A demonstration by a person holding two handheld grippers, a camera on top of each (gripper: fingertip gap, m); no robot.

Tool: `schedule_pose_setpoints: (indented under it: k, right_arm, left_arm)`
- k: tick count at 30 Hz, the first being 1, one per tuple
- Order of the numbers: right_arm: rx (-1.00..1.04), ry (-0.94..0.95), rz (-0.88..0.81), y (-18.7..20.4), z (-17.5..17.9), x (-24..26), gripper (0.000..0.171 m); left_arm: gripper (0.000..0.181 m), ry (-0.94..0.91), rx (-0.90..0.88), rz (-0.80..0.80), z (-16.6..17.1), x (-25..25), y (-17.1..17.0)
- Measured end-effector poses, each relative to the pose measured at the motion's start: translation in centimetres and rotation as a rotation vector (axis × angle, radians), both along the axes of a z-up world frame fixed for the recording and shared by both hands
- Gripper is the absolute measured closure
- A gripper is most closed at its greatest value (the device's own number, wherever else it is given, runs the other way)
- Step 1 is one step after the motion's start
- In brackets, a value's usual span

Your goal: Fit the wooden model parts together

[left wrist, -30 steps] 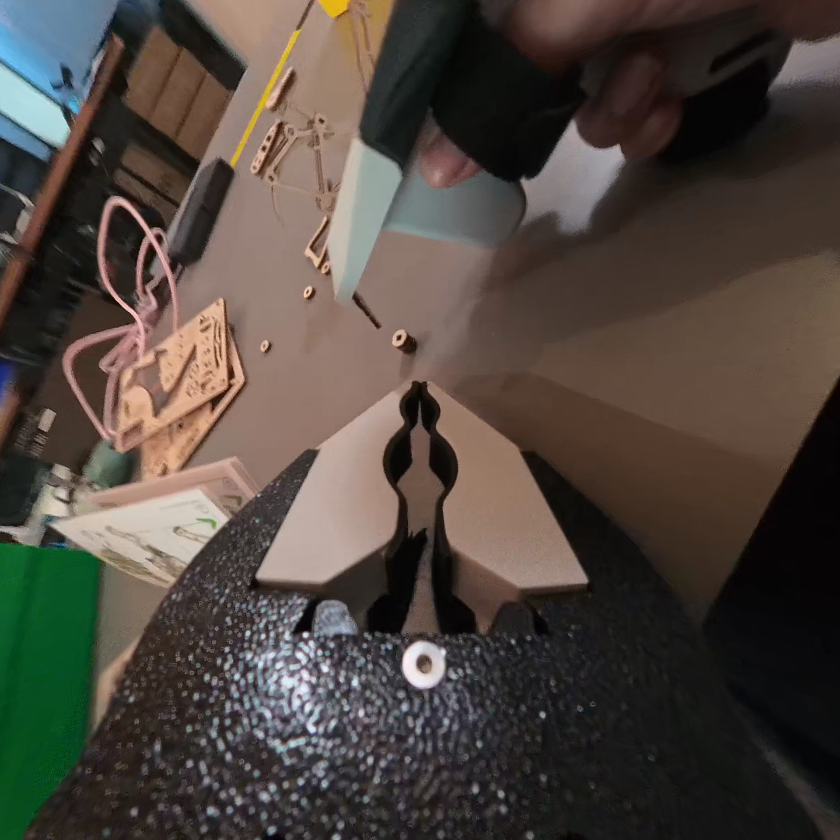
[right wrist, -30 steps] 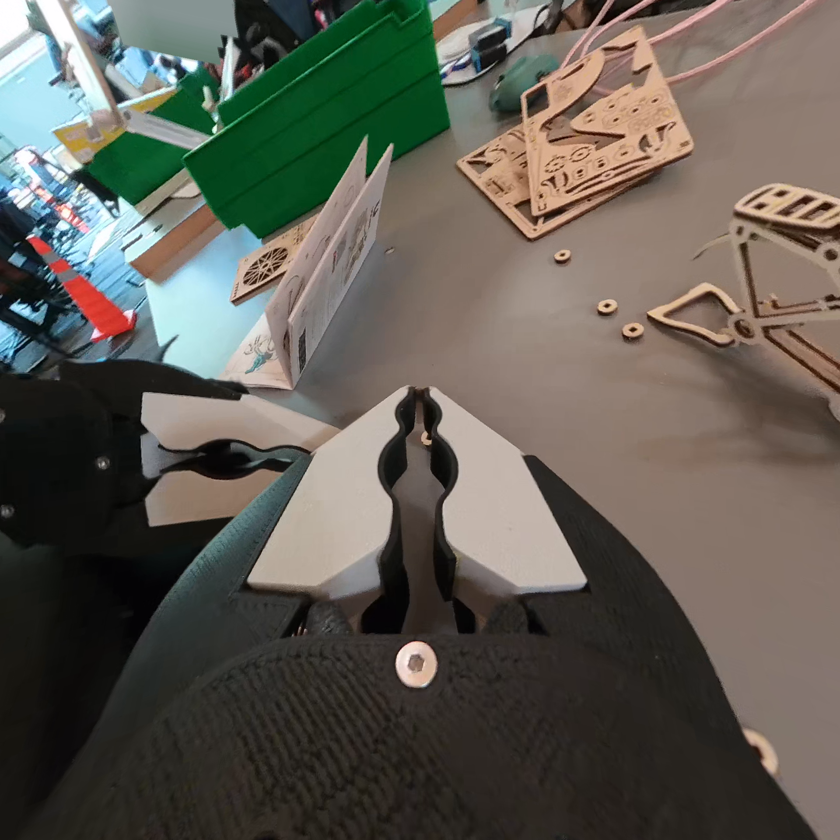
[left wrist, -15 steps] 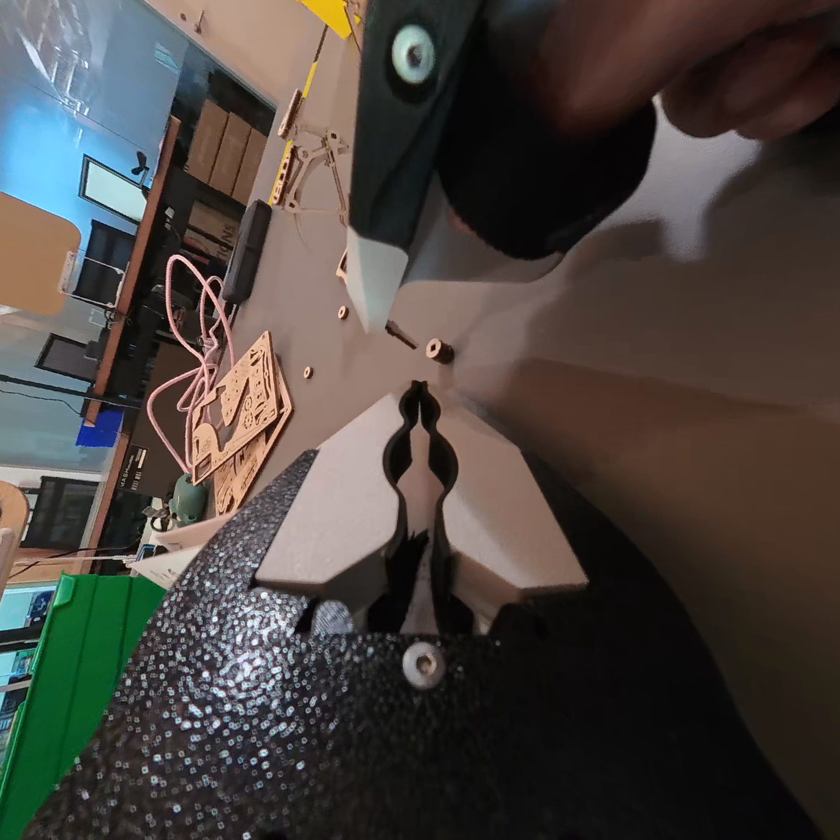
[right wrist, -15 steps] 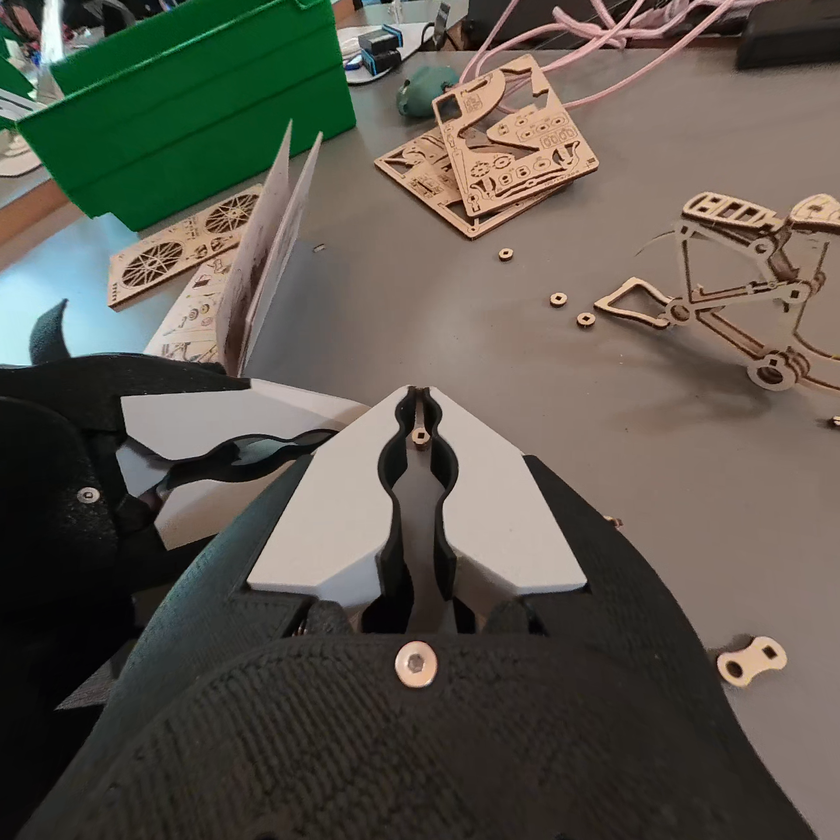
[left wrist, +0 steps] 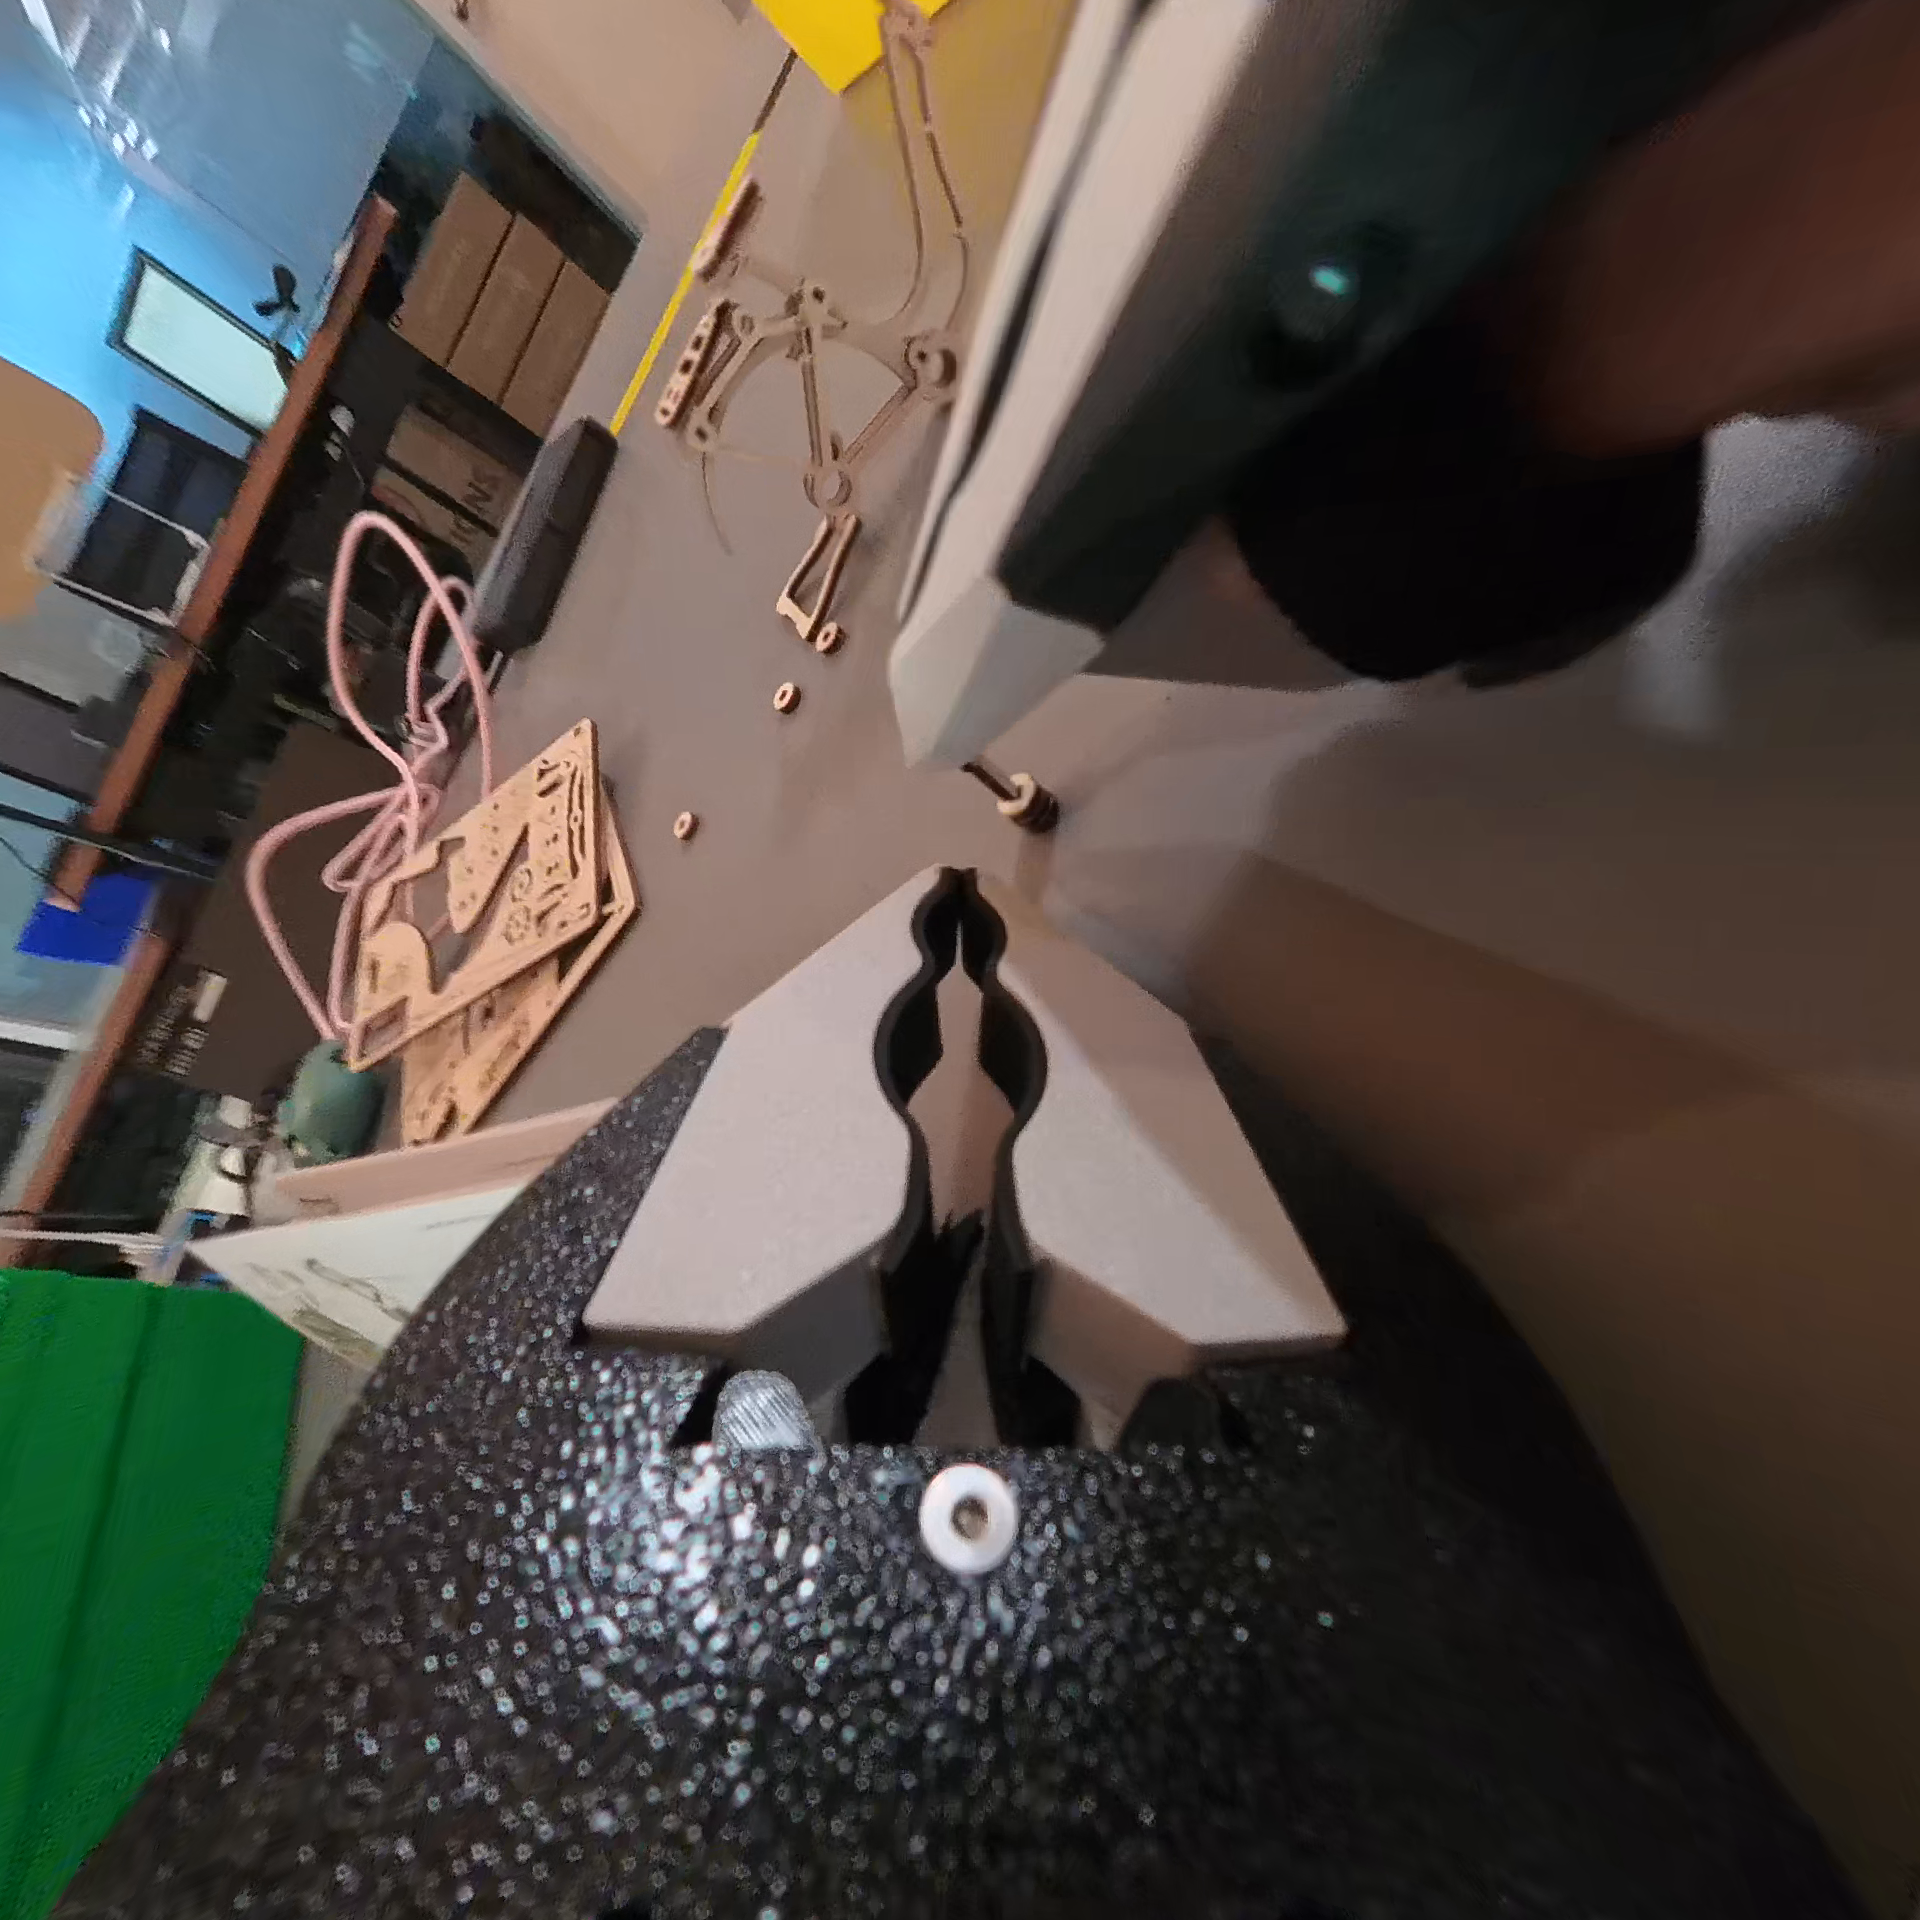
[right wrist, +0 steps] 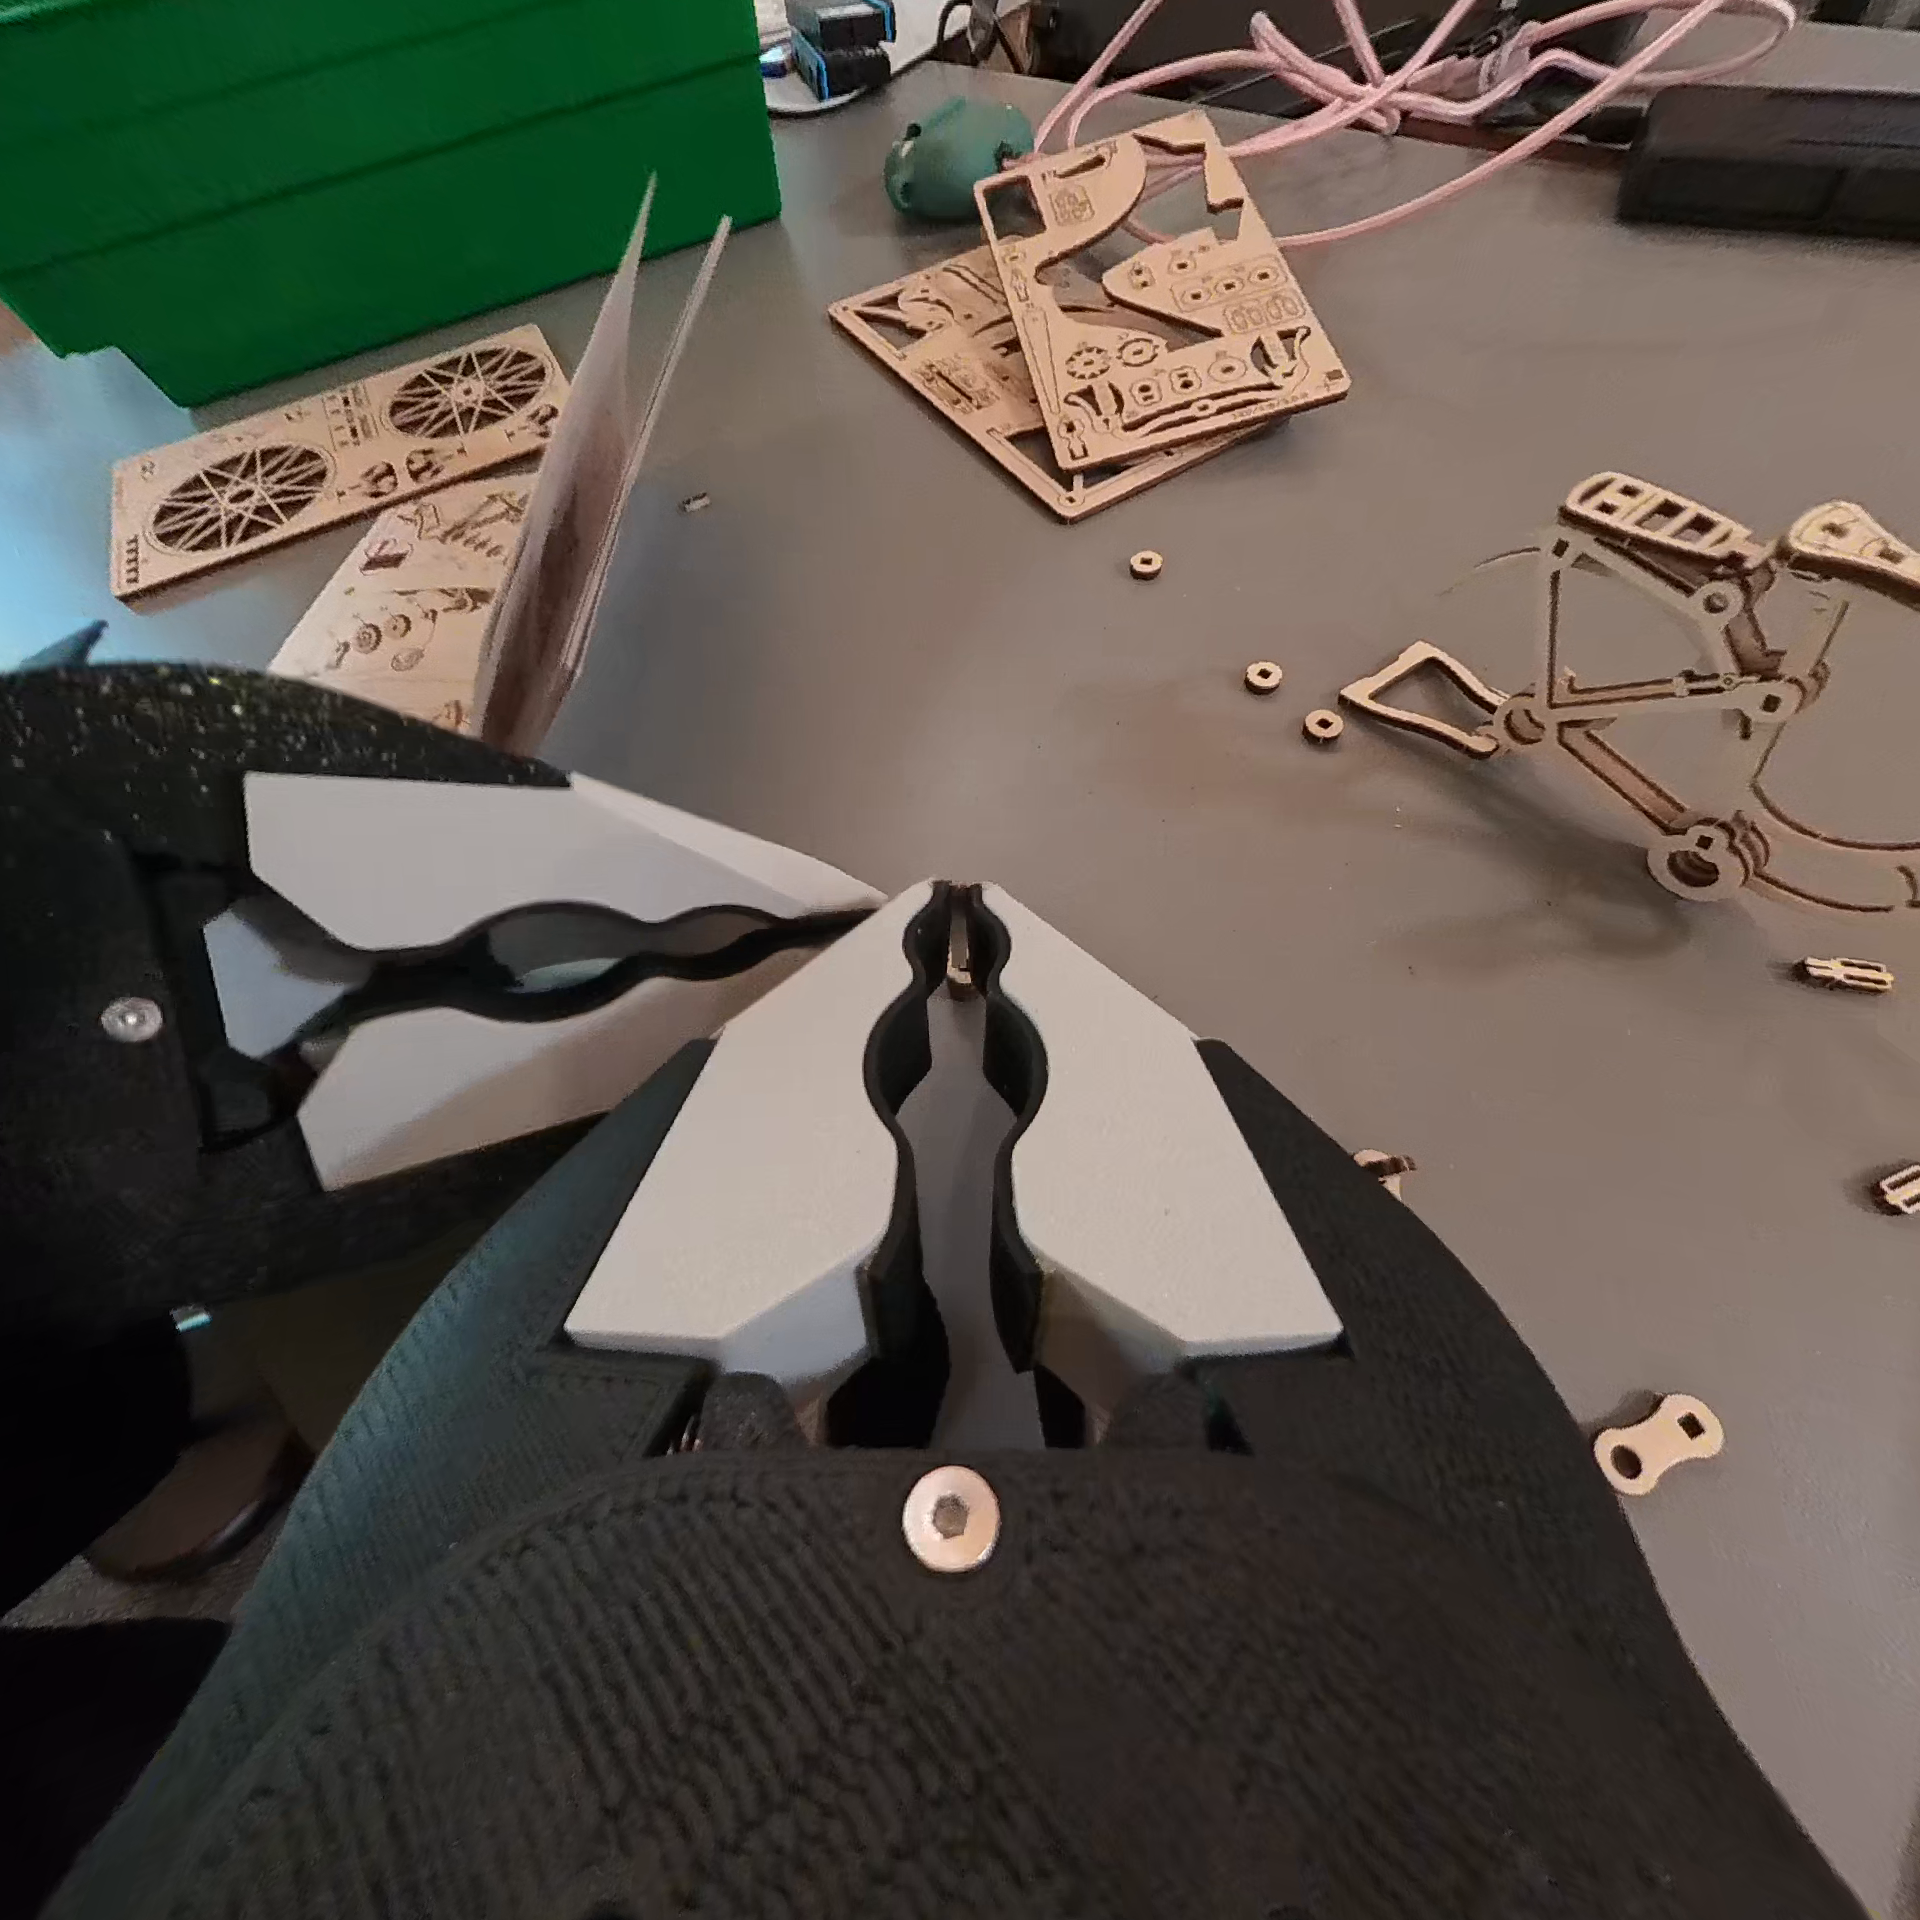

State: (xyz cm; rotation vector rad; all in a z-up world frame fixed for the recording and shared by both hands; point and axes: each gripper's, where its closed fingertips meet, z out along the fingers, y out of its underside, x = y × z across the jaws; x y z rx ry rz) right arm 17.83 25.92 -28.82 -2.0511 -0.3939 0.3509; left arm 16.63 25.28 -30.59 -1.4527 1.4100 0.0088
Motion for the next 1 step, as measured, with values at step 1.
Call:
schedule_pose_setpoints:
  k: [1]
  right_arm:
    - [0.0,-0.011,0.003,0.03,-0.06,-0.07,0.17]
  left_arm:
    - [0.181,-0.024,-0.036,0.008,0.03,-0.04,0.09]
